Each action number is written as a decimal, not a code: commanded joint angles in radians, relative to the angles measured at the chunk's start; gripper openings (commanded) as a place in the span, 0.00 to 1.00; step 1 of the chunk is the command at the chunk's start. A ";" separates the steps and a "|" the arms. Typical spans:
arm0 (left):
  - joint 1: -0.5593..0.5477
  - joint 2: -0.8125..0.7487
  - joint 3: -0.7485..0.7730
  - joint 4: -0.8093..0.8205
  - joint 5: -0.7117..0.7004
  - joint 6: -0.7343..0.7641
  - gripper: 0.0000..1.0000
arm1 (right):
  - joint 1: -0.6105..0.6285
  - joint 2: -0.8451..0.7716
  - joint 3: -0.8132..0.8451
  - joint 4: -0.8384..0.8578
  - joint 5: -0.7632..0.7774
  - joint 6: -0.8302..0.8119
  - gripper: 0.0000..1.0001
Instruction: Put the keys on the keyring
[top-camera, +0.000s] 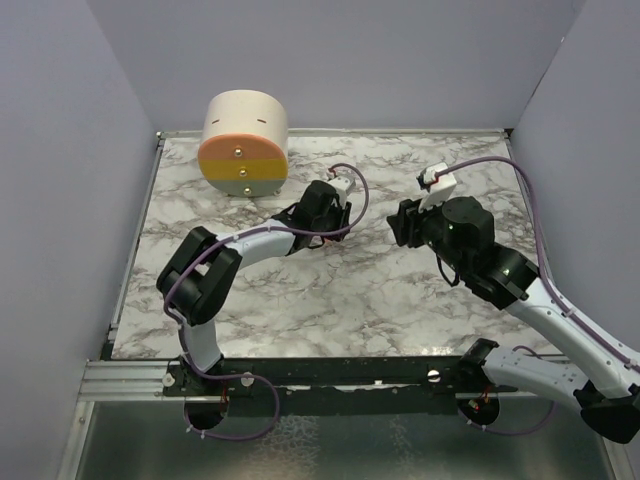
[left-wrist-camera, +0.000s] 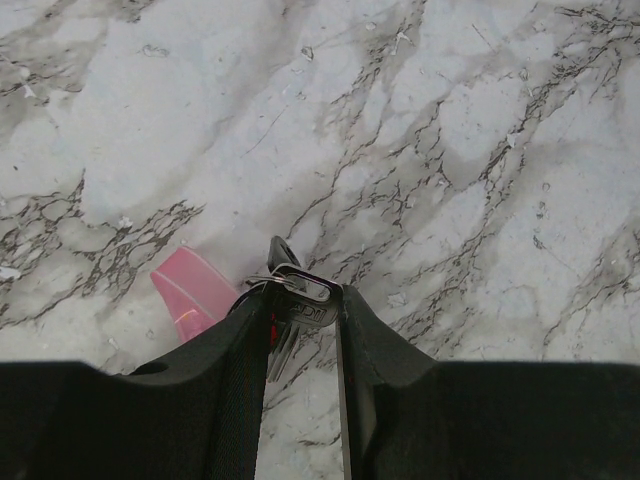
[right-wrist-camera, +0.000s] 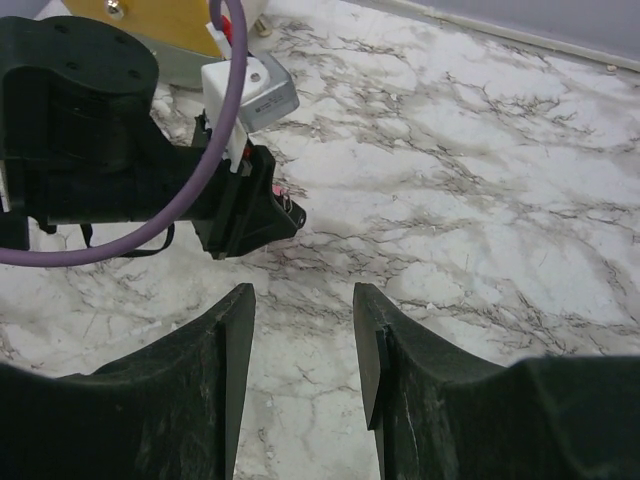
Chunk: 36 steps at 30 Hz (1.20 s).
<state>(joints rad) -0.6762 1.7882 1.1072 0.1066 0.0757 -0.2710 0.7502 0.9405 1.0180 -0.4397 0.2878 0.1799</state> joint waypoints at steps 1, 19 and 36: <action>0.003 0.056 0.068 -0.007 0.087 -0.020 0.17 | -0.007 -0.013 -0.015 0.031 0.020 0.013 0.45; -0.011 0.035 0.065 0.113 0.293 -0.074 0.66 | -0.008 0.004 -0.016 0.032 0.026 0.018 0.45; 0.048 -0.438 -0.392 0.274 -0.233 -0.174 0.81 | -0.006 0.248 -0.062 0.097 -0.137 -0.070 0.54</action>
<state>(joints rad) -0.6464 1.4555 0.7918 0.2935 0.0059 -0.3977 0.7460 1.0790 0.9455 -0.4088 0.2356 0.1673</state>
